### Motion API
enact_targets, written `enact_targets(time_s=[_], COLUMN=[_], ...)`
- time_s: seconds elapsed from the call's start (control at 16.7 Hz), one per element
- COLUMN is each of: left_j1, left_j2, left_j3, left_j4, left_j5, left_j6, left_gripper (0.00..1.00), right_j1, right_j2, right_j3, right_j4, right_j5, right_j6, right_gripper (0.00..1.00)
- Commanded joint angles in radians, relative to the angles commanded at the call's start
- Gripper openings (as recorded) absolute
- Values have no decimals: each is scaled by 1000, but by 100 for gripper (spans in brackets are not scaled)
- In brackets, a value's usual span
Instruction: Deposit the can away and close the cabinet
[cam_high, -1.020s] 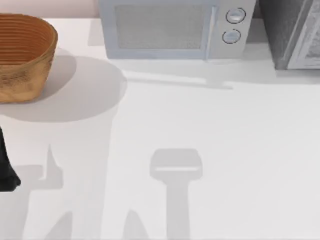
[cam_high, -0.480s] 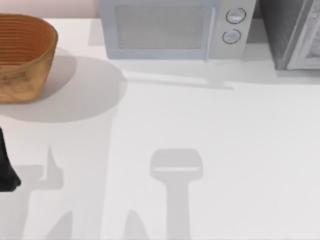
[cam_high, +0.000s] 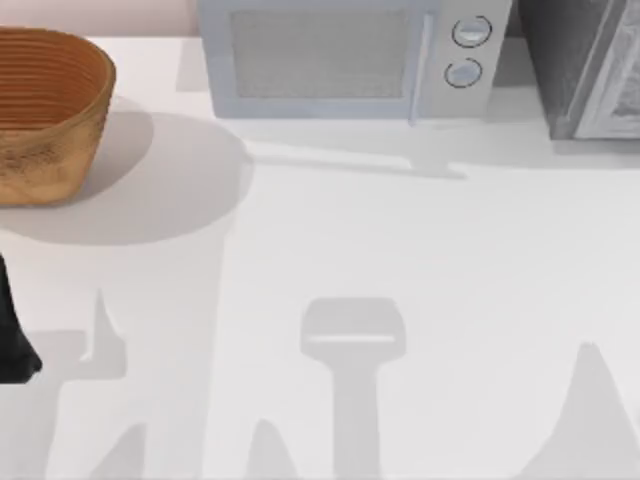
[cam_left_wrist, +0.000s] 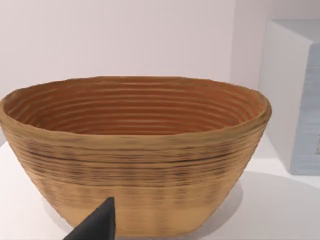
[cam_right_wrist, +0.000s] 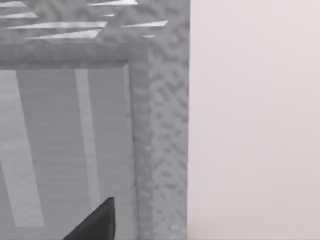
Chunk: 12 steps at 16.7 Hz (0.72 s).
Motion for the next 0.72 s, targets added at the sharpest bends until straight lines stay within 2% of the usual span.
enact_targets(time_s=[0.36,0.54,0.72], left_j1=[0,0,0], left_j2=[0,0,0], left_j3=[0,0,0], left_j4=[0,0,0], left_j5=[0,0,0], left_j6=[0,0,0], left_gripper=[100,100,100], right_j1=[7,12,13], right_j2=[-73,-95,-98], right_j3=[383,479,495], right_j4=[-454,-557,-573], right_j5=[4,7,7], right_j6=[3,5,6], right_gripper=[100,100,100])
